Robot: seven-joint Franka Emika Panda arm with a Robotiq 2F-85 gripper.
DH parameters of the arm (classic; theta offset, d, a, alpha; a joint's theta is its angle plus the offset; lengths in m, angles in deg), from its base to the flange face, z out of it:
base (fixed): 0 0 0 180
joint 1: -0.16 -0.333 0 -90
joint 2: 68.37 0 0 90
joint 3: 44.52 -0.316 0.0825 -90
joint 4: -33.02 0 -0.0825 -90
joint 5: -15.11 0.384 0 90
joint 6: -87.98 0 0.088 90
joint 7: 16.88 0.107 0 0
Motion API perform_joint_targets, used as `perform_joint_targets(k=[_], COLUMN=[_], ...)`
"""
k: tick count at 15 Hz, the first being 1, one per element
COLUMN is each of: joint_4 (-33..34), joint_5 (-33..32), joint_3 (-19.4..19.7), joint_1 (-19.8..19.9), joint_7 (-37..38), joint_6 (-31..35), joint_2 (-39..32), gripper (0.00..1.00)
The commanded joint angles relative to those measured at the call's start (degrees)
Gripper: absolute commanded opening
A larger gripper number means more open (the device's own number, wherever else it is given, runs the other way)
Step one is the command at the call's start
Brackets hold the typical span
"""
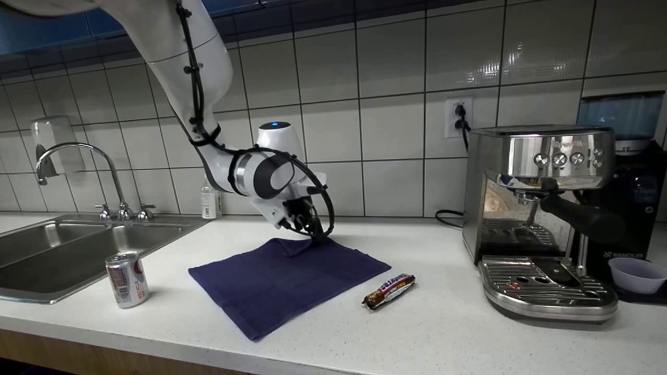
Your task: Fold the towel by placing the corners on each other
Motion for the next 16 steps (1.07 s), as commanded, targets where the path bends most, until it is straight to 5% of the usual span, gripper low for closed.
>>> perform_joint_targets(k=[1,16], joint_4=[2.1,4.2], joint_5=[1.5,1.5], joint_3=[-1.4,-1.3], joint_1=[1.1,0.1], joint_7=[-2.2,-1.2], joint_6=[-1.8,-2.2], joint_2=[-0.6,-1.8], gripper=[1.00,1.00])
